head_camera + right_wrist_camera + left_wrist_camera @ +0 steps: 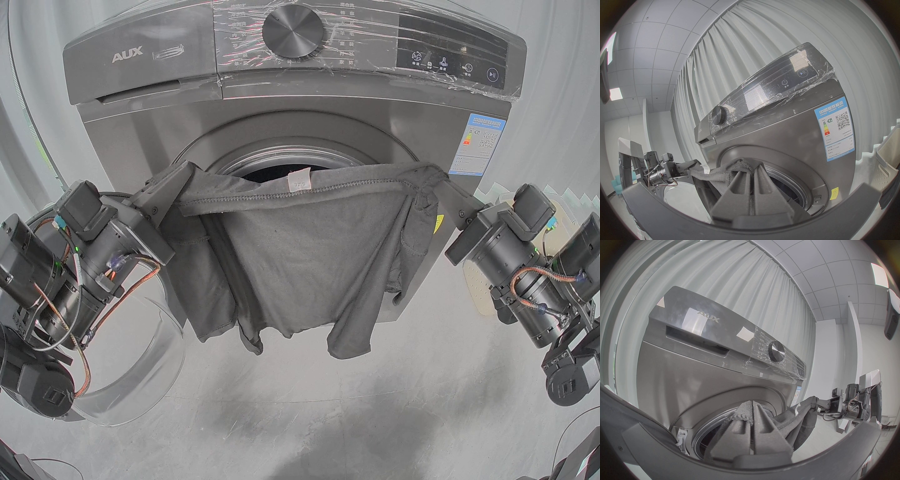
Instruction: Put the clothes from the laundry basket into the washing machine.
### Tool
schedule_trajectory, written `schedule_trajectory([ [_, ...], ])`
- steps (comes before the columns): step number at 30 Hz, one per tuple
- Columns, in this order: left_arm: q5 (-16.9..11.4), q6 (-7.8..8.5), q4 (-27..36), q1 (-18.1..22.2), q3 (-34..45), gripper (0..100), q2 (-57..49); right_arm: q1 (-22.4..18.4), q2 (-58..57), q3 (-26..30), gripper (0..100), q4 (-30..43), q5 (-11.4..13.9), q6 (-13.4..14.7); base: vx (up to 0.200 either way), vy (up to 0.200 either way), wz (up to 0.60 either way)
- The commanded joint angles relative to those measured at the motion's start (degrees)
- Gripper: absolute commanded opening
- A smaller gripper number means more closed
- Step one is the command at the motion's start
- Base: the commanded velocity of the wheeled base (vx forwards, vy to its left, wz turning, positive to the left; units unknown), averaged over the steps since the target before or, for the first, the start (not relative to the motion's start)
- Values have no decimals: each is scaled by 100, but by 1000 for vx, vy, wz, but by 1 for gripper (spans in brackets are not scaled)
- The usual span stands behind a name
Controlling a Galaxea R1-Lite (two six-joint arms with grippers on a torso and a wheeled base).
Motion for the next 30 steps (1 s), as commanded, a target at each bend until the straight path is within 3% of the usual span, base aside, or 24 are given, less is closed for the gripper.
schedule_trajectory([
  [1,0,-3,-3,-19,58,0,44,6,26,49,0,-6,1,3,0,0,0],
  [13,79,32,-3,-634,40,0,738,243,351,541,0,3,-17,39,0,0,0],
  [14,36,14,-3,-670,-92,0,799,313,421,910,0,30,27,30,0,0,0],
  [17,36,-21,67,-696,-347,0,808,480,641,1297,0,-6,80,30,0,0,0],
  [23,88,-3,164,-951,-435,0,879,849,1256,1095,0,-14,36,153,0,0,0],
  [24,88,-3,164,-960,-461,0,879,876,1362,1121,100,-6,36,162,0,0,0],
  [30,106,6,146,-960,-566,0,879,1069,1836,1534,100,-6,27,135,0,0,0],
])
